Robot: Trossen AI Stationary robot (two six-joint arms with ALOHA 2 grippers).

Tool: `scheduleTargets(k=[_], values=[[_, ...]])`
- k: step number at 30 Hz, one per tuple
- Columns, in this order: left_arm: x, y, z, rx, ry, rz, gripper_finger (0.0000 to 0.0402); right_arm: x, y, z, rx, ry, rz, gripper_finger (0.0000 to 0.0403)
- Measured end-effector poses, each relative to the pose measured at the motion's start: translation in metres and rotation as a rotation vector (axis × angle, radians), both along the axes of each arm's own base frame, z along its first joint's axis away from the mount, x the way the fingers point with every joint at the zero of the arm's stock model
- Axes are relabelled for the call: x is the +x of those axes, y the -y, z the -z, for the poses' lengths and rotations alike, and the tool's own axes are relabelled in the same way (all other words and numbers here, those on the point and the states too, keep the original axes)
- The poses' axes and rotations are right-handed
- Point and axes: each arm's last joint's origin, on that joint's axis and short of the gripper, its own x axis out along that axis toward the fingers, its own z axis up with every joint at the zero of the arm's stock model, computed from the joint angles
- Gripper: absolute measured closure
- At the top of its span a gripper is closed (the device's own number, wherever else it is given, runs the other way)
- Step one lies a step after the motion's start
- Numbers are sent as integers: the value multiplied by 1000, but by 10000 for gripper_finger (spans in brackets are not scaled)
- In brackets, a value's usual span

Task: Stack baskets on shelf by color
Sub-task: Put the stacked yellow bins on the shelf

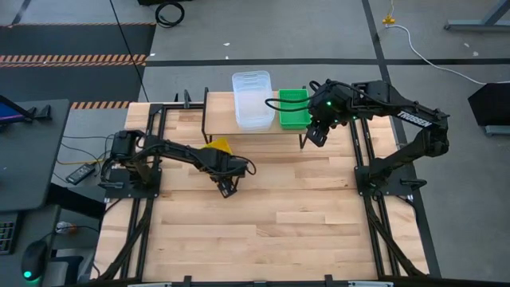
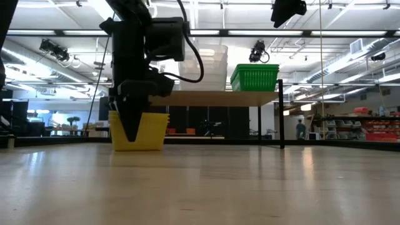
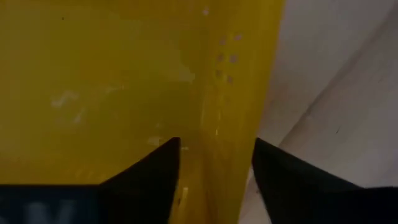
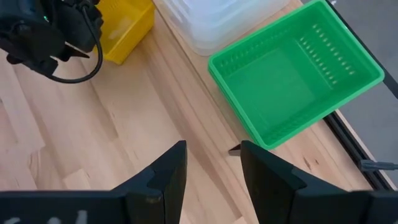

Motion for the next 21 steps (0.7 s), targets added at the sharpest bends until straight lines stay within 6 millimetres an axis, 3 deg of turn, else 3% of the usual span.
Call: scheduleTargets(k=[8,14,21], values=[[1,14,-1,-7,18,37,383,0,1,0,-2,-3,3,245],[8,30,-18,-25,25,75,390,-5,-3,3,29,-63,-13,245],[19,54,-65,-25,37,146,392,-9,-4,5,66,-93,13,245]])
